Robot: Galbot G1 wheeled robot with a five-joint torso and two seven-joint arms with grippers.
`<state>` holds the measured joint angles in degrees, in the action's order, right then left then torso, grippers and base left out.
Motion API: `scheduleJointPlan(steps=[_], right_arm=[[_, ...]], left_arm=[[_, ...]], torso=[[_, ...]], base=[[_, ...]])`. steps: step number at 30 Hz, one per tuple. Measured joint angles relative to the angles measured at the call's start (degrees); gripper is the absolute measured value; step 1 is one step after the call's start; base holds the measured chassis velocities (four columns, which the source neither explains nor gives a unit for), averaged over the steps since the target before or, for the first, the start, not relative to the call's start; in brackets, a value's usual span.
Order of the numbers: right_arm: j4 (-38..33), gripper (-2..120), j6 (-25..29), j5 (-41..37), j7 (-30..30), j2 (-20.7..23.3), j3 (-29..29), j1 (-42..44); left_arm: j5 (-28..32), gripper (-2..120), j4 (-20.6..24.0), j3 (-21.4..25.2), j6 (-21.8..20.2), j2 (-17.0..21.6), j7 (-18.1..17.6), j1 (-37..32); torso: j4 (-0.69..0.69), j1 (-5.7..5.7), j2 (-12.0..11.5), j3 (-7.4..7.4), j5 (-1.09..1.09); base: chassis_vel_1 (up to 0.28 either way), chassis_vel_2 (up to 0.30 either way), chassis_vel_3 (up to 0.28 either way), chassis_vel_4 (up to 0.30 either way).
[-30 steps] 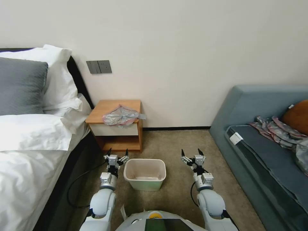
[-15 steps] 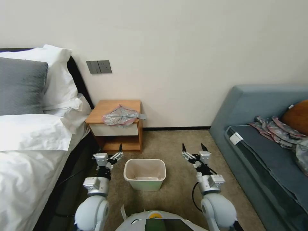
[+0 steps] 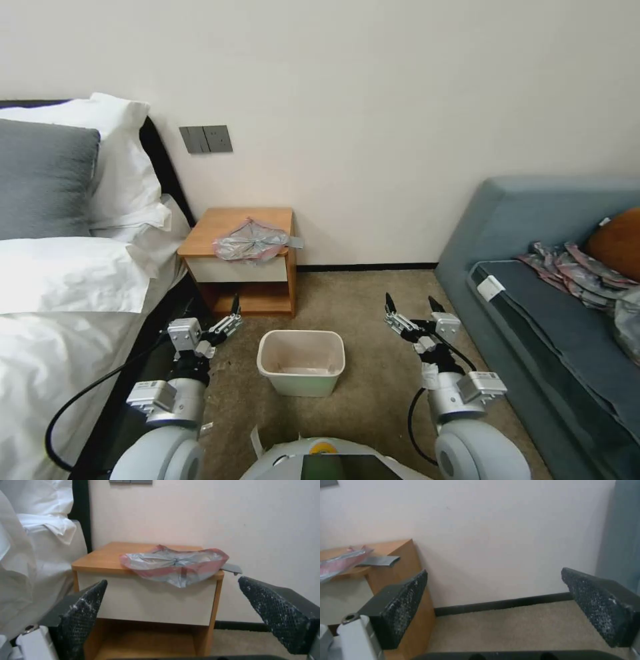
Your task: Pick up the garbage bag from the table and place it over the trash can.
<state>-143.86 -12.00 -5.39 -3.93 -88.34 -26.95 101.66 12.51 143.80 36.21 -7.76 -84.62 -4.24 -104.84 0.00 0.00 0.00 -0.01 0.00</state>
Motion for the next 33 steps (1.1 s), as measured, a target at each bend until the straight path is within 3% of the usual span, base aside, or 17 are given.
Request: scheduleJointPlan(steps=[5, 8, 9, 11, 13, 15, 16, 19, 23, 29, 33], right_arm=[[0.18, 100, -0.01, -3.12, -0.13, 0.29, 0.12, -0.24], [0.31, 100, -1.48, -14.29, -1.6, 1.27, 0.43, -1.74], [0.31, 100, -1.48, -14.29, -1.6, 1.27, 0.43, -1.74], [0.36, 100, -3.01, -26.93, -4.46, 2.17, 0.45, -3.84], [0.38, 100, -3.48, -30.65, -5.74, 2.4, 0.33, -4.39], [0.45, 100, -5.21, -42.42, -9.85, 3.1, -0.58, -5.66], [0.45, 100, -5.21, -42.42, -9.85, 3.1, -0.58, -5.66], [0.49, 100, -5.8, -54.53, -12.08, 4.75, -1.03, -9.78], [2.41, 100, -5.91, -60.68, -10.74, 6.12, -0.9, -14.36], [13.51, 100, -6.04, -74.62, -10.13, 8.32, 1.26, -26.67], [21.7, 100, -5.91, -77.46, -10.19, 7.58, 3.43, -34.49]], left_arm=[[0.0, 100, -0.13, -0.01, -0.02, 0.16, -0.11, 0.08], [0.0, 100, -0.25, -0.16, -0.02, 0.05, -0.13, 0.22], [0.0, 100, -0.25, -0.16, -0.02, 0.05, -0.13, 0.22], [0.03, 100, -0.32, -0.21, 0.0, -0.17, -0.13, 0.38], [0.25, 100, -0.34, -0.24, 0.0, -0.07, -0.13, 0.45], [1.1, 100, -0.39, -0.41, 0.13, 1.02, 0.16, 0.63], [1.1, 100, -0.39, -0.41, 0.13, 1.02, 0.16, 0.63], [2.05, 100, -0.44, -0.4, 1.79, 1.75, 0.45, -0.44], [2.53, 100, -0.46, 0.13, 2.13, 1.84, 0.45, -1.07], [3.07, 100, -0.5, 0.49, 1.88, 2.06, 0.44, -2.47], [3.07, 100, -0.52, 0.46, 1.88, 1.88, 0.46, -2.71]], torso=[[0.0, 0.0, 0.0, 0.01, 0.0], [0.0, 0.0, 0.0, 0.01, 0.0], [0.0, 0.0, 0.0, 0.01, 0.0], [0.02, 0.0, 0.0, 0.01, 0.01], [0.03, 0.0, 0.0, 0.01, 0.0], [-0.01, 0.0, 0.0, 0.01, 0.0], [-0.01, 0.0, 0.0, 0.01, 0.0], [0.01, 0.0, 0.0, 0.01, 0.01], [0.01, 0.0, 0.0, 0.01, -0.01], [0.0, 0.0, 0.0, 0.02, 0.0], [0.01, 0.0, 0.0, 0.02, 0.01]], base=[[0.0, 0.0, 0.0, 0.0], [0.0, 0.0, 0.0, 0.0], [0.0, 0.0, 0.0, 0.0], [0.0, 0.0, 0.0, 0.0], [0.0, 0.0, 0.0, 0.0], [0.0, 0.0, 0.0, 0.0], [0.0, 0.0, 0.0, 0.0], [0.0, 0.0, 0.0, 0.0], [0.0, 0.0, 0.0, 0.0], [0.0, 0.0, 0.0, 0.0], [0.0, 0.0, 0.0, 0.0]])
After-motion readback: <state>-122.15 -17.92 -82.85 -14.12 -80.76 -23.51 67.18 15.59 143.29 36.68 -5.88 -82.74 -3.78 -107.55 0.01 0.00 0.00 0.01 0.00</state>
